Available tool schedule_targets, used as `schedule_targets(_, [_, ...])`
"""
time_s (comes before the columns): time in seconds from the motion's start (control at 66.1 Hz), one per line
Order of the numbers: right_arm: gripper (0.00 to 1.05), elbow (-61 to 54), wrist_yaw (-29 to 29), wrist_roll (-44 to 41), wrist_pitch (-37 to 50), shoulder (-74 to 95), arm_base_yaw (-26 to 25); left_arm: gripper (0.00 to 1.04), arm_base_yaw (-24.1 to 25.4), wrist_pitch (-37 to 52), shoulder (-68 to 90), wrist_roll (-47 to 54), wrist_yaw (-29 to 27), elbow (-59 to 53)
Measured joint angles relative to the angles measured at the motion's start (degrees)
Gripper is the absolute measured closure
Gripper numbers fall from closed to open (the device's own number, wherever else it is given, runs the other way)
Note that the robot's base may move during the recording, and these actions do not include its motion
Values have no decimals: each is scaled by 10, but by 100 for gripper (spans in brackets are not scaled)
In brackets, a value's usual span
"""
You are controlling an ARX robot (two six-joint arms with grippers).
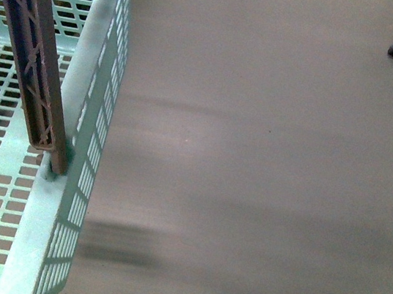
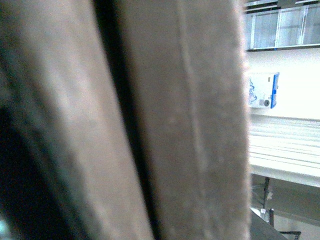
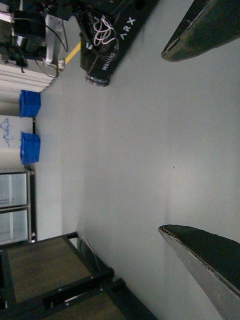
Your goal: Pick mango and avocado into basket
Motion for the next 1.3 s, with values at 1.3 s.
schedule_targets(1.3, [9, 0, 0, 0, 0, 0, 0, 79, 0, 0, 0, 0, 0, 0])
